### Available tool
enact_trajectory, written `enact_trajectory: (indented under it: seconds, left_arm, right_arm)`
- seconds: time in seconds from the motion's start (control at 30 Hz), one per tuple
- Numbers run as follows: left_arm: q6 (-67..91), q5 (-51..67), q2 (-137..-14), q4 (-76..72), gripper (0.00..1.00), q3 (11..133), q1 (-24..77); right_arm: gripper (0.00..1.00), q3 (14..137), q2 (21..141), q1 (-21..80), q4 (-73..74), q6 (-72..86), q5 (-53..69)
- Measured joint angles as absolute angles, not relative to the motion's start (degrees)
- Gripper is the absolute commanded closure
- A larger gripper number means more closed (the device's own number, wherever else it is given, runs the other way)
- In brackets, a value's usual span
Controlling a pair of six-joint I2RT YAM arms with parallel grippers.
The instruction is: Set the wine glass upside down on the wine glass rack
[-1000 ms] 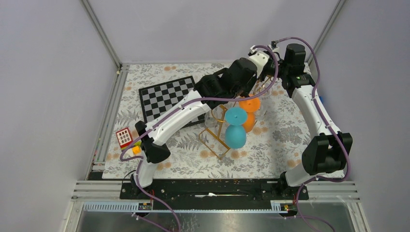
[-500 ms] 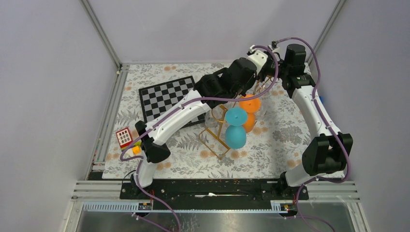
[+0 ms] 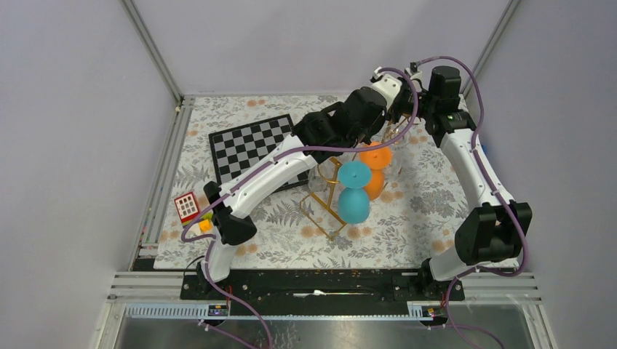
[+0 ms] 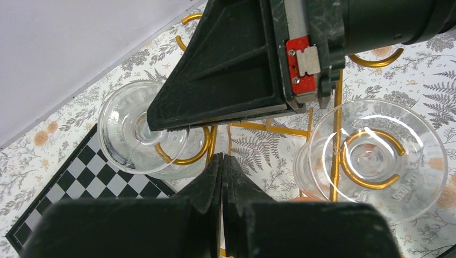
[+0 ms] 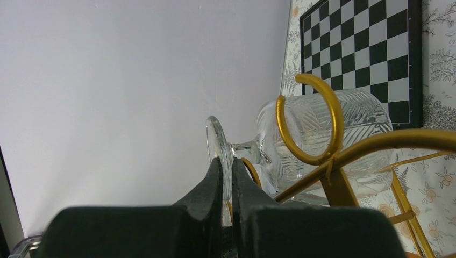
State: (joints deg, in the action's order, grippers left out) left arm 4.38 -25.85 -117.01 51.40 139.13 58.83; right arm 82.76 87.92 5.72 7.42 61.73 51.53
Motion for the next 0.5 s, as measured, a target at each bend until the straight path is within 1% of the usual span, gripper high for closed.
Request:
enact_trajectory:
  seconds: [0.5]
  left_arm:
    - [6.87,-25.41,-117.01,51.33,1.00,139.11,58.59]
  right_arm:
    - [1.00,86.52,87.77,5.74,16.05,55.96,48.84]
